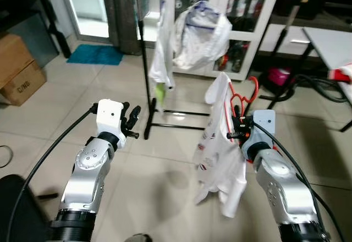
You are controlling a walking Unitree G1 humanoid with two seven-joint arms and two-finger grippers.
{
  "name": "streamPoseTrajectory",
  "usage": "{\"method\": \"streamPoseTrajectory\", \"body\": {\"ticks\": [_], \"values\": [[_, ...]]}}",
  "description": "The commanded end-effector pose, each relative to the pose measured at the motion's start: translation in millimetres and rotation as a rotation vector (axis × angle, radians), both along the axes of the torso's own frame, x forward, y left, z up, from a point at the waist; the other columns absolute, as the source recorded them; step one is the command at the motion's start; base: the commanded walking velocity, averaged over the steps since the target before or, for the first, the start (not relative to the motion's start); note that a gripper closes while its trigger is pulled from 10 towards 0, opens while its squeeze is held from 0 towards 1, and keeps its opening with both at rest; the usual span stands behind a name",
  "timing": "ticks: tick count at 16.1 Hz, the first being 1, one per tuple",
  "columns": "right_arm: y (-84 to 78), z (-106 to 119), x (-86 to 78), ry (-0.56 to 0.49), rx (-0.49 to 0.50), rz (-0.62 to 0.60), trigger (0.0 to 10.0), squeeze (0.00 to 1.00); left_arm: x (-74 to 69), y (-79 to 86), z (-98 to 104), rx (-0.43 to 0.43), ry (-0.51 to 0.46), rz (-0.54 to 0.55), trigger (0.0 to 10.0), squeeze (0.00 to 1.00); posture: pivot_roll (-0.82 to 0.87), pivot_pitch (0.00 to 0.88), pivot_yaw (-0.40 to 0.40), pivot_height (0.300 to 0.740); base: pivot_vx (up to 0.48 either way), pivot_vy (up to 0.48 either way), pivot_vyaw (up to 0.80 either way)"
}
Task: Hang hanger
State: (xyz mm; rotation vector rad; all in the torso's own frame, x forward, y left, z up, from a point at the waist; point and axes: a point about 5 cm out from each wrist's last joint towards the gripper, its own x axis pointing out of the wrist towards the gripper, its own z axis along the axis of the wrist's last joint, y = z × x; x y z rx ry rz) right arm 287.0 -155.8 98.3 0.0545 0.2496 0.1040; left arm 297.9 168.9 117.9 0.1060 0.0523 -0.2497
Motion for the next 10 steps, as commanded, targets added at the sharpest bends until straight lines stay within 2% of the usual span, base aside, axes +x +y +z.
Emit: {"method": "streamPoseTrajectory", "body": {"ticks": [1,3,4,6,10], "values": [[-6.5,3.7,3.0,-0.028,-0.012,-0.029,10.0,0.00,-1.3,-7.3,2.3,0.007,-0.017,-0.016,10.0,0.04,-0.12,0.000,0.003,0.740,0.000,-0.480,0.00],[-6.1,6.1,1.7,-0.050,-0.036,-0.035,10.0,0.00,-2.1,-8.5,0.5,-0.009,-0.011,0.003,10.0,0.04,-0.15,0.000,0.006,0.740,0.000,-0.480,0.00],[-4.5,6.4,-0.8,-0.055,-0.058,-0.024,10.0,0.00,-1.9,-11.6,0.8,-0.046,-0.018,0.007,10.0,0.03,-0.16,0.000,0.012,0.740,0.000,-0.304,0.00],[-3.5,6.4,-3.9,-0.064,-0.064,-0.020,10.0,0.00,0.3,-14.4,3.7,-0.071,-0.026,0.025,10.0,0.00,-0.16,0.000,0.014,0.740,0.000,0.000,0.00],[-3.6,10.2,0.1,-0.093,-0.038,-0.046,10.0,0.00,-1.6,-15.2,9.0,-0.057,-0.062,-0.015,10.0,0.00,-0.13,0.000,0.009,0.740,0.000,0.000,0.00]]}}
